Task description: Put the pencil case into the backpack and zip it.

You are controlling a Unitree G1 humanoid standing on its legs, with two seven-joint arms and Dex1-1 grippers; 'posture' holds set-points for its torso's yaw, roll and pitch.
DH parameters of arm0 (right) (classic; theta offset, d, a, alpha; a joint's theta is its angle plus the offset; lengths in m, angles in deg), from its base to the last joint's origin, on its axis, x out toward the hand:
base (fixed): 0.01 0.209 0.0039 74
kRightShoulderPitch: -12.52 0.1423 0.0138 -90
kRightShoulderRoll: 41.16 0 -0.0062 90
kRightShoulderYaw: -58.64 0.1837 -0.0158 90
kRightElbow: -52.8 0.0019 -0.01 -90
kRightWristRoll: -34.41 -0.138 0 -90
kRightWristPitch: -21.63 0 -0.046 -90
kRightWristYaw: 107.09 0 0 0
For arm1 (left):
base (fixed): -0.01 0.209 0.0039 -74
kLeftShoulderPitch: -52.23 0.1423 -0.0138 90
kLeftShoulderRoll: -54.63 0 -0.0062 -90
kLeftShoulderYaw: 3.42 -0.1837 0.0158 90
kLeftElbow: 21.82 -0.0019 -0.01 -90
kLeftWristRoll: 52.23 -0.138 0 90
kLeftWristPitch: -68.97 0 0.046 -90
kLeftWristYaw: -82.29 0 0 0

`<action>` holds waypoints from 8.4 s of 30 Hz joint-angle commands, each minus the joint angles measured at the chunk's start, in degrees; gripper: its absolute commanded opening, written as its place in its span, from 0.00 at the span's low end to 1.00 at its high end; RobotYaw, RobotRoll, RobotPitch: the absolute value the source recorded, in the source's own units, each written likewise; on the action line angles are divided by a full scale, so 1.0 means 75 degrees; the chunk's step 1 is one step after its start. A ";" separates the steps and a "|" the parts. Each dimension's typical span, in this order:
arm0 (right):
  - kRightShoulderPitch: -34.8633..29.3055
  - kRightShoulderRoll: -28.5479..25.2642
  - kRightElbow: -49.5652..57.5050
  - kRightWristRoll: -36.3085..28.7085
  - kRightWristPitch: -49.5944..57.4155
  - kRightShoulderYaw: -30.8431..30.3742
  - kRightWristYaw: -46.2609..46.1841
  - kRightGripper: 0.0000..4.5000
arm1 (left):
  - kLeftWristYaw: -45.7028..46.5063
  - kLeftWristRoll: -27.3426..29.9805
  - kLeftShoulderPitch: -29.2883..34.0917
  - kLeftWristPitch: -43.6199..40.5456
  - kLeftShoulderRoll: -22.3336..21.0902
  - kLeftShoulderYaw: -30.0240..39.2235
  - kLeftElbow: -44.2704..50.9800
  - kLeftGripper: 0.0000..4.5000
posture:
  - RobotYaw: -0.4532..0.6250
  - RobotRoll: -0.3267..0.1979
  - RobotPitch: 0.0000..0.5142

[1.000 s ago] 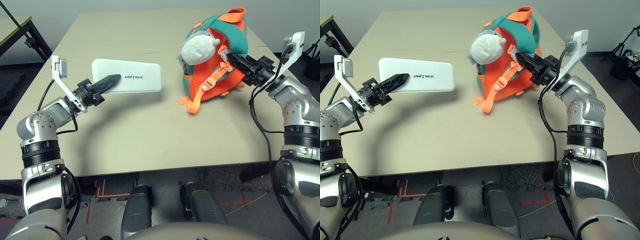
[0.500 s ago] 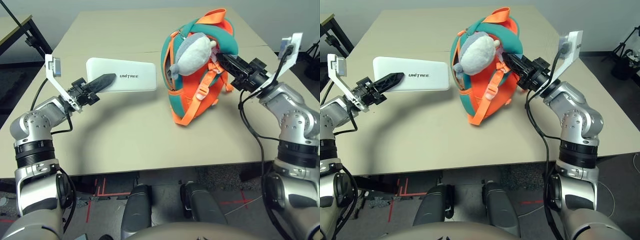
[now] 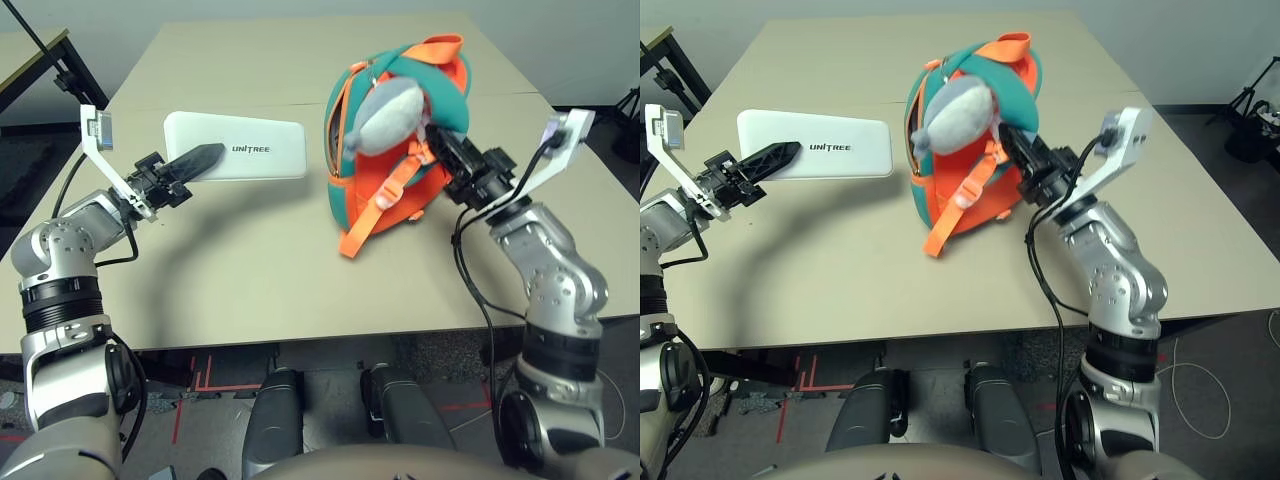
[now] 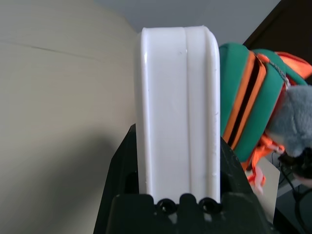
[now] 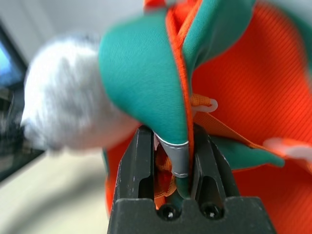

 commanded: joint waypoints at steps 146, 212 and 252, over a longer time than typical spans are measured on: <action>0.0105 -0.1303 -0.0787 0.0242 -0.0165 -0.0636 0.1550 0.15 | 0.1911 -0.0033 0.0155 0.0606 0.1839 -0.1774 0.3882 0.30 | 0.34 0.62 0.16; 0.0460 -0.1596 -0.0482 0.0091 -0.0054 -0.0541 0.1776 0.14 | 0.0461 -0.2091 -0.0804 0.1894 0.2024 -0.2706 0.2919 1.00 | 0.32 0.62 0.15; 0.0548 -0.2008 -0.0192 -0.0291 0.0200 -0.0449 0.2025 0.14 | 0.1037 -0.2158 0.0365 0.2154 0.2161 -0.2955 0.2956 0.00 | 0.30 0.62 0.11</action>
